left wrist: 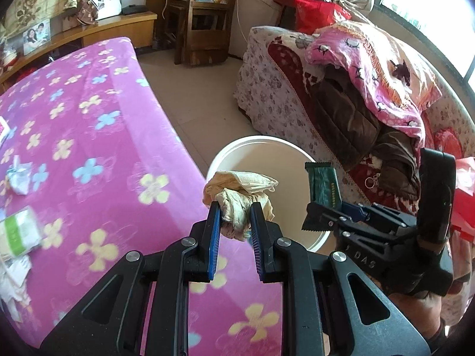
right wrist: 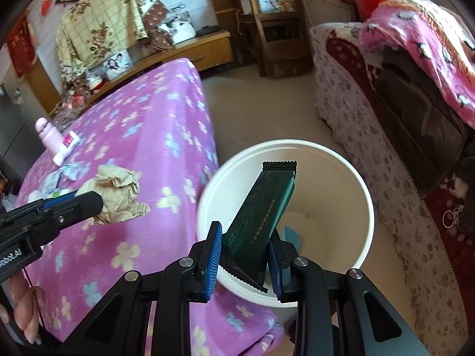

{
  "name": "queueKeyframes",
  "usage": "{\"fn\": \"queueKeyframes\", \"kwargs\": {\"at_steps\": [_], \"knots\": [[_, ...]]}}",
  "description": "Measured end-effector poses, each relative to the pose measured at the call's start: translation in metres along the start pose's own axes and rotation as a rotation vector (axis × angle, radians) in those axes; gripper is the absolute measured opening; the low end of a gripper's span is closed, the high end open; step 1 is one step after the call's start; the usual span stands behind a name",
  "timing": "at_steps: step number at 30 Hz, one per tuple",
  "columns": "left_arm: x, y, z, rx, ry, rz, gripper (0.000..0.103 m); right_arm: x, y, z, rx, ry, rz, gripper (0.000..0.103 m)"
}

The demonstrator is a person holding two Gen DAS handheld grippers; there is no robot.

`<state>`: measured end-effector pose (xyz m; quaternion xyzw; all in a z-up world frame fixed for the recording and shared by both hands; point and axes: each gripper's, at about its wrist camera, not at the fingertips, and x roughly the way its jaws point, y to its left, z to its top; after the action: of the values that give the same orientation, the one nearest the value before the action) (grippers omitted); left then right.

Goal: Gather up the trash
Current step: 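Carry both items over the white bucket and open both tools to drop them, then move both empty tools back toward the table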

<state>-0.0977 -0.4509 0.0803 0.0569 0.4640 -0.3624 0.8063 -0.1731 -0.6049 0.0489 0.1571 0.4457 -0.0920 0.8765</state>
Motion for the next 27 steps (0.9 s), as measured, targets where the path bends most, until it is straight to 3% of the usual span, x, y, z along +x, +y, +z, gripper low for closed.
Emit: {"fn": "queueKeyframes", "kwargs": {"at_steps": [14,16,20,24,27], "knots": [[0.050,-0.015,0.013,-0.007,0.041,-0.024,0.017,0.023,-0.034,-0.001,0.091,0.008,-0.072,0.029],[0.055,-0.013,0.013,-0.024,0.045,-0.040,0.021,0.028,-0.039,-0.001,0.108,0.017,-0.089,0.041],[0.066,-0.013,0.012,-0.046,0.075,-0.063,0.028,0.028,-0.047,-0.001,0.124,0.017,-0.108,0.044],[0.067,-0.012,0.007,-0.053,0.076,-0.044,0.049,0.025,-0.050,-0.002,0.131,0.007,-0.122,0.047],[0.063,-0.010,0.005,-0.058,0.068,-0.039,0.051,0.025,-0.053,-0.003,0.149,0.015,-0.112,0.048]]}}
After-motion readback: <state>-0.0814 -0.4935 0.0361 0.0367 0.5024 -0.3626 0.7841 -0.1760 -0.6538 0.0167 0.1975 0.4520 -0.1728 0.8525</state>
